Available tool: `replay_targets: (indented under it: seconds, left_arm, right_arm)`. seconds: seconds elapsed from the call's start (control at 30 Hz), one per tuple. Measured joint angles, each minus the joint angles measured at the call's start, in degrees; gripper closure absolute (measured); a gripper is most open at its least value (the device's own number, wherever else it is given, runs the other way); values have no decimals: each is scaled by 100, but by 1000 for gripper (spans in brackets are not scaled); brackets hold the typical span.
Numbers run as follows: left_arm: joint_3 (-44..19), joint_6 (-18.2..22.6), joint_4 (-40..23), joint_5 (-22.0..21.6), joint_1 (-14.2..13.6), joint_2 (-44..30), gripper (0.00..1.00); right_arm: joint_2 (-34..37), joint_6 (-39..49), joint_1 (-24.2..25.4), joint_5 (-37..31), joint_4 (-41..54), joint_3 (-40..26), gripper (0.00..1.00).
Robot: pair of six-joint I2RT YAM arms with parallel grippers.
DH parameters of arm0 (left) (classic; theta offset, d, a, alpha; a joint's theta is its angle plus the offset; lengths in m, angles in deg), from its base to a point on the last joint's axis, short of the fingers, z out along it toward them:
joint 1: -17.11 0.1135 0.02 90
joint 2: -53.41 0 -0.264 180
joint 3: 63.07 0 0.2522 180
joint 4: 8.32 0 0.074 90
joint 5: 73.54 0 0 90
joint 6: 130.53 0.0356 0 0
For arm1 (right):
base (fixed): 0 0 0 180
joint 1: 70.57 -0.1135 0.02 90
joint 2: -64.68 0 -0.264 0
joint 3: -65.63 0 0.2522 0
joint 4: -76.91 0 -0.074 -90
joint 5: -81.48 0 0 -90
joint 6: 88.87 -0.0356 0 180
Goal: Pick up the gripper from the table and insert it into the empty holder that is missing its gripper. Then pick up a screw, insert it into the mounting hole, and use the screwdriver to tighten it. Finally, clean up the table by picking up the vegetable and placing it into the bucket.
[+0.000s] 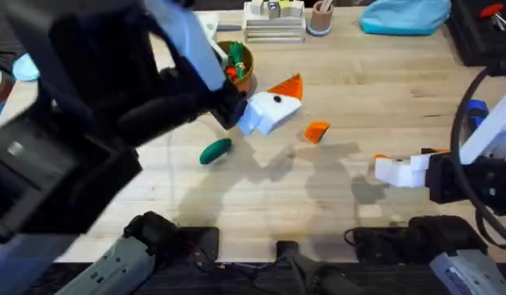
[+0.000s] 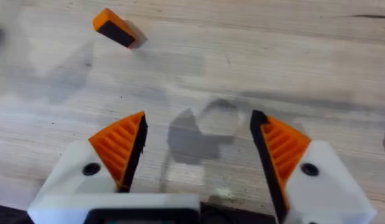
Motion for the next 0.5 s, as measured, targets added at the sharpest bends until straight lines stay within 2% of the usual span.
replay_targets:
  seconds: [0.23,0.37,0.5]
  left_arm:
    - [1867,47,1836,32,-2,1418,8]
    - [2856,-45,2267,61,0,2321,8]
    - [3585,-250,2319,61,-2,3158,7]
  right_arm:
    - [0,1,0,0,0,0,10]
    - [0,0,0,-2,0,0,10]
    - [0,0,0,0,0,0,10]
